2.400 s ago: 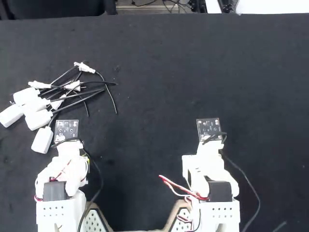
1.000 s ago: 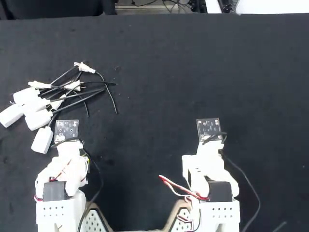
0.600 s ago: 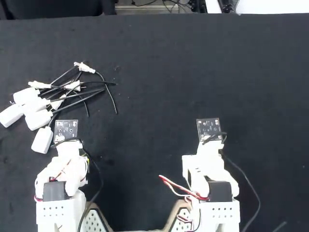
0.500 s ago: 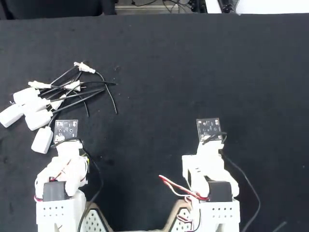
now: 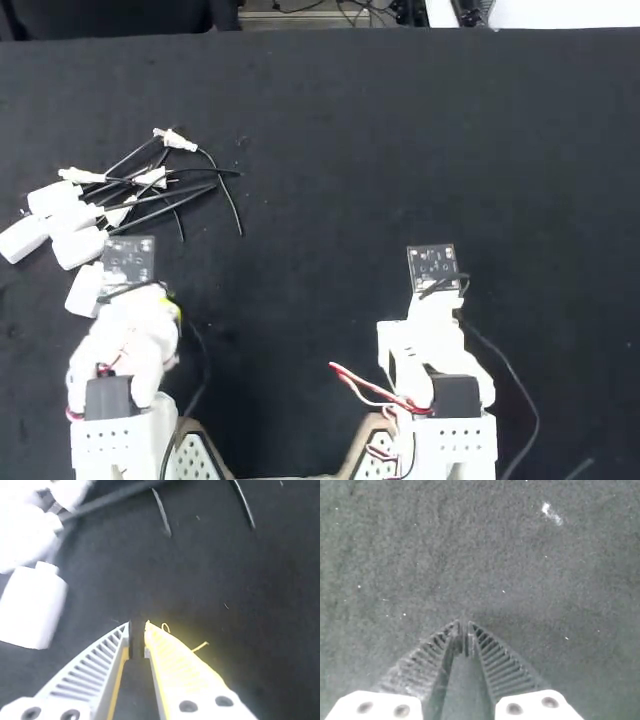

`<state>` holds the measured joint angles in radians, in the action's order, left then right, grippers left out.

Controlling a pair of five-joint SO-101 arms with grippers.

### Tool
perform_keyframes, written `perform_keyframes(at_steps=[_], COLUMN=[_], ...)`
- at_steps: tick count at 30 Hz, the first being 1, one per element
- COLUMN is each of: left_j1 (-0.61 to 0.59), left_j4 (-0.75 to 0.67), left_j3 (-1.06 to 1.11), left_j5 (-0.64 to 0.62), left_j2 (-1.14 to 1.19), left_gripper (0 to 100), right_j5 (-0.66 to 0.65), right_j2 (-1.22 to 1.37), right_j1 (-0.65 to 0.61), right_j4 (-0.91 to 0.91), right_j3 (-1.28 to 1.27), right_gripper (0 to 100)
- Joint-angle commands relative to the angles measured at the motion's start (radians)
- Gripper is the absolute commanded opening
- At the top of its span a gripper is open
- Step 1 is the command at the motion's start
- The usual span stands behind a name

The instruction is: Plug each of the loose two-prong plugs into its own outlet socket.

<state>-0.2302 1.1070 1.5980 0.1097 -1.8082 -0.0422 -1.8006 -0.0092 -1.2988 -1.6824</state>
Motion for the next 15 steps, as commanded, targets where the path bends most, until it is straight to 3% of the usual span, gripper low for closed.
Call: perform_keyframes(at_steps=[1,6,9,12,15], left_j1=[-0.093,-0.209,-0.257,-0.275,-0.282], left_j4=[-0.06,-0.106,-0.101,-0.101,-0.104], left_j3=[-0.081,-0.147,-0.159,-0.071,0.044], left_j5=[0.005,0.008,0.041,0.064,0.104], left_j2=[-0.006,-0.006,-0.003,-0.005,-0.006], left_gripper=[7,7,15,21,19], right_j5=[-0.005,-0.005,-0.005,-0.005,-0.005], right_j2=[-0.093,-0.093,-0.093,-0.093,-0.093], right_j1=[-0.015,-0.015,-0.02,-0.02,-0.02], right_j4=[-0.008,-0.008,-0.008,-0.008,-0.008], right_j3=[-0.001,-0.001,-0.001,-0.001,-0.001], right_gripper=[1.3,1.3,1.3,1.3,1.3])
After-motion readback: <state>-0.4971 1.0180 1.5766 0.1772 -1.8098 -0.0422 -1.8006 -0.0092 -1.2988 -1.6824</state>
